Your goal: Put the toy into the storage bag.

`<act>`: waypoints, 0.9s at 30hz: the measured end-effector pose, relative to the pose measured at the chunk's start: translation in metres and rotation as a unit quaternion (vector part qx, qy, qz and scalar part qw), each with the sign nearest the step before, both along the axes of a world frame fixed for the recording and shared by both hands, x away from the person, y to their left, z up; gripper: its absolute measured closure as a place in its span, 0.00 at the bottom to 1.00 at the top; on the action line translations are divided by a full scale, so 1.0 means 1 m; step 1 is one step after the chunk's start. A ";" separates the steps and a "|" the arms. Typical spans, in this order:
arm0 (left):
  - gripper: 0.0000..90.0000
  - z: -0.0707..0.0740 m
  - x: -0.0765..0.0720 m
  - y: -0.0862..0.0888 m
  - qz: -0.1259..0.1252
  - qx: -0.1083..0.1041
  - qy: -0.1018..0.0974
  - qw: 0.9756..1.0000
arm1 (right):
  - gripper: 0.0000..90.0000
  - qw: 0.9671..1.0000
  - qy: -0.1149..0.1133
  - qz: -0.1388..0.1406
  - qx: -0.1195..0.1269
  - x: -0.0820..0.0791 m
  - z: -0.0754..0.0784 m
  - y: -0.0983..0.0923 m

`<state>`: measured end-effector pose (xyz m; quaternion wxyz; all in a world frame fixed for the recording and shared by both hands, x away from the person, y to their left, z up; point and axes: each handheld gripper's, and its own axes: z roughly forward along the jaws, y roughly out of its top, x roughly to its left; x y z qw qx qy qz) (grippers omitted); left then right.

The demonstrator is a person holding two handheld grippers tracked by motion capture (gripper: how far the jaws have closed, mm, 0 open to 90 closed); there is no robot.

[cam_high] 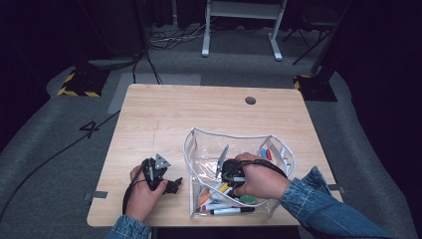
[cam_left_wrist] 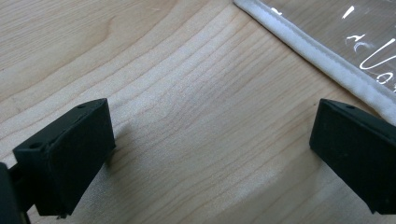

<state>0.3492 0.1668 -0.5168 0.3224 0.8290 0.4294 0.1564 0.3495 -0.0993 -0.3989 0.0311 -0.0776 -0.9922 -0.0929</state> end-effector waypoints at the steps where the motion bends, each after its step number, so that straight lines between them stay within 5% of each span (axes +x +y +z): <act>1: 0.00 0.000 0.000 0.000 0.000 -0.001 0.001 1.000 | 0.60 1.000 -0.001 -0.007 0.004 0.000 0.003 0.000; 5: 0.00 0.000 0.000 0.000 0.000 -0.001 0.001 1.000 | 0.54 0.998 -0.033 -0.026 0.050 0.003 0.021 -0.004; 9: 0.00 0.000 0.000 0.000 0.000 -0.001 0.001 1.000 | 0.53 0.990 -0.068 -0.059 0.111 0.008 0.048 -0.013; 15: 0.00 0.000 0.000 0.000 0.000 -0.001 0.001 1.000 | 0.55 0.972 -0.108 -0.110 0.176 0.014 0.084 -0.040; 27: 0.00 0.000 0.000 0.000 0.000 0.000 0.000 1.000 | 0.57 0.935 -0.170 -0.217 0.221 0.025 0.116 -0.122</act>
